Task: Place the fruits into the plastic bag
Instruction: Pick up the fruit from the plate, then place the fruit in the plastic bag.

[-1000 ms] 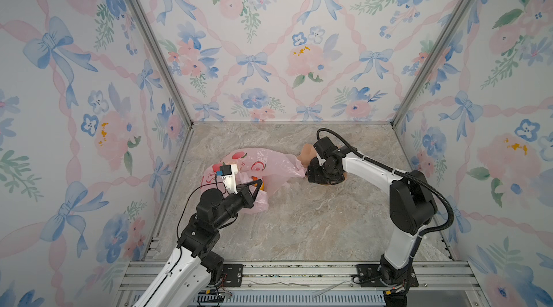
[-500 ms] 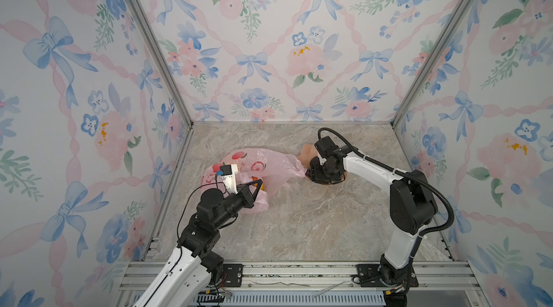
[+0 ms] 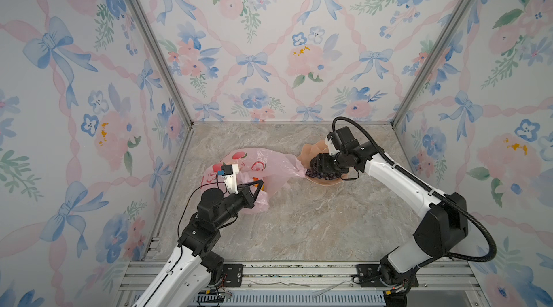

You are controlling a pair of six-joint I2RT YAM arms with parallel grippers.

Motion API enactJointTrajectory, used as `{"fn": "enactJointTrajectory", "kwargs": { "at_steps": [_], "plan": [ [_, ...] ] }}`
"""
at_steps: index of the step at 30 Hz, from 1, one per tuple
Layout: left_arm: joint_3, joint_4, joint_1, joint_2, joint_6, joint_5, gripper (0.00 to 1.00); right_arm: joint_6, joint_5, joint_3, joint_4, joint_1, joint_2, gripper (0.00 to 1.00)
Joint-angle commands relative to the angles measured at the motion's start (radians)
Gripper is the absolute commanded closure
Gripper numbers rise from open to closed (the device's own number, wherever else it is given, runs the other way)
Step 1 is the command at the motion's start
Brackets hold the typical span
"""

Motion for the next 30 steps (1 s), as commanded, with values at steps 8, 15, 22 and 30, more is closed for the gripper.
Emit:
{"fn": "enactJointTrajectory", "kwargs": {
  "at_steps": [8, 15, 22, 30],
  "plan": [
    [0.026, 0.038, 0.008, -0.025, 0.011, 0.036, 1.00, 0.087, -0.338, 0.171, 0.110, 0.078, 0.075, 0.29],
    [0.030, 0.044, 0.008, -0.027, 0.009, 0.042, 1.00, 0.168, -0.468, 0.231, 0.218, 0.133, 0.212, 0.29],
    [0.033, 0.058, 0.008, -0.018, 0.009, 0.048, 1.00, 0.211, -0.516, 0.274, 0.251, 0.178, 0.311, 0.29],
    [0.030, 0.076, 0.008, -0.007, 0.007, 0.053, 1.00, 0.231, -0.531, 0.275, 0.282, 0.243, 0.384, 0.29]
  ]
}}
